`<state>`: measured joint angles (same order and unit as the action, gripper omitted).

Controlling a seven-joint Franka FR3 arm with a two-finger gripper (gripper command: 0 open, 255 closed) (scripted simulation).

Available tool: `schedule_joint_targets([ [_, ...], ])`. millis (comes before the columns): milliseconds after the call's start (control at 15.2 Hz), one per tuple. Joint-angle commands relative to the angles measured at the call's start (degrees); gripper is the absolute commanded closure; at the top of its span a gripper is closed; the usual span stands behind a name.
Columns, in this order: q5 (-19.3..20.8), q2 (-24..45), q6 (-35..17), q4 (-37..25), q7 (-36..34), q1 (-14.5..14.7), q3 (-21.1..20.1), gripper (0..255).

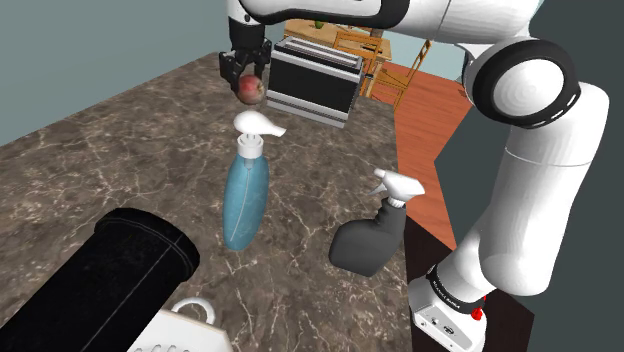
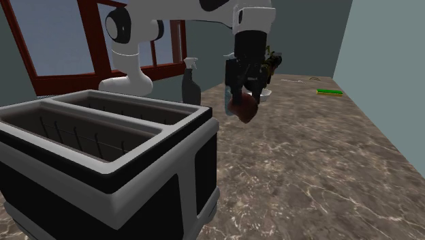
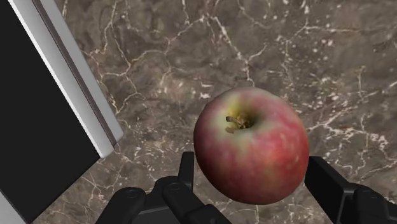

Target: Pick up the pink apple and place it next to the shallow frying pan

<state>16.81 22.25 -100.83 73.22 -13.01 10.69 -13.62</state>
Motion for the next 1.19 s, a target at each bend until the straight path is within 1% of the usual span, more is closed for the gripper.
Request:
schedule_joint_targets([
  [0, -0.1, 0.0, 1.6, -1.7, 0.4, 0.1, 0.0, 255],
  [264, 0.0, 0.9, 4.7, -5.7, 0.9, 0.5, 0.0, 255],
  [462, -0.7, -5.2, 2.5, 3.2, -1.9, 1.2, -1.0, 255],
  [660, -1.5, -10.4, 1.0, 10.3, -4.7, 2.1, -2.1, 255],
  [858, -2.3, -15.0, 0.2, 16.1, -7.4, 3.3, -3.3, 255],
  [1122, -3.5, -20.3, -0.3, 22.4, -11.1, 5.0, -5.0, 255],
])
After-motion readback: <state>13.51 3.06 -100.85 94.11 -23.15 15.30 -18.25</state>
